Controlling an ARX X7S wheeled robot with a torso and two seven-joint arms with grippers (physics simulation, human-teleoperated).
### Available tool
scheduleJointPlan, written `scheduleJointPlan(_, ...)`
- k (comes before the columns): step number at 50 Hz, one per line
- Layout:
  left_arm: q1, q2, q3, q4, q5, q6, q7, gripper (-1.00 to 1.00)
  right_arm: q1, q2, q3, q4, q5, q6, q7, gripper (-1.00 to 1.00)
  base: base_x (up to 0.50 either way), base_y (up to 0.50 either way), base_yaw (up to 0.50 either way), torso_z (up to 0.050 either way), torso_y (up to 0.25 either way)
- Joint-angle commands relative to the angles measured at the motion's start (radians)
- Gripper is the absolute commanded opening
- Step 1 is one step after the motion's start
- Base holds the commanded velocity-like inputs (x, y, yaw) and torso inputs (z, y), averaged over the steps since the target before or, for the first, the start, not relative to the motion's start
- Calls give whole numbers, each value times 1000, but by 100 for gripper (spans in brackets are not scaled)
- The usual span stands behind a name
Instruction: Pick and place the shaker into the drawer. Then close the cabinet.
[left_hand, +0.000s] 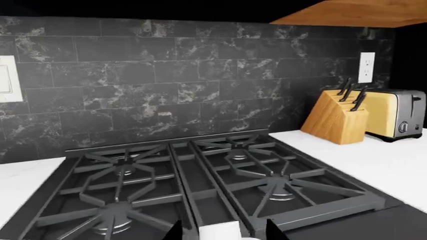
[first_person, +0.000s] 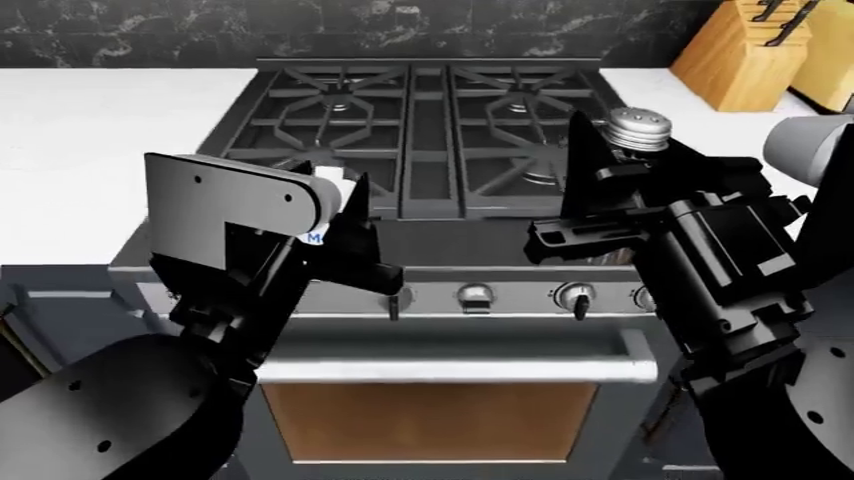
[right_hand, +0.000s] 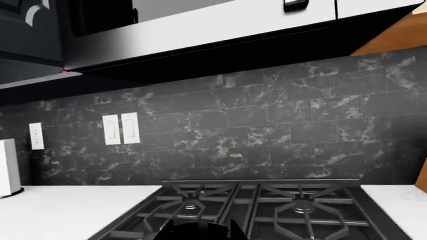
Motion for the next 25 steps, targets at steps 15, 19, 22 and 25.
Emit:
scheduleJointPlan(15,26,-8,16,-4,-8,39,-11,-100,-26,24,-11,-1,25,-33,22,-100,-116,-500,0,0,0)
scheduleJointPlan(19,28,-10,19,-4,-10,42,-13,-100,-23,29,-10,2,35,-35,31,-100,-116,-500,0,0,0)
scheduleJointPlan(22,27,-11,20,-4,-12,43,-14,-100,-20,32,-9,3,44,-37,38,-100,-117,-500,0,0,0)
scheduleJointPlan(25,24,-12,23,-7,-13,44,-15,-100,-19,35,-12,4,50,-40,43,-100,-113,-500,0,0,0)
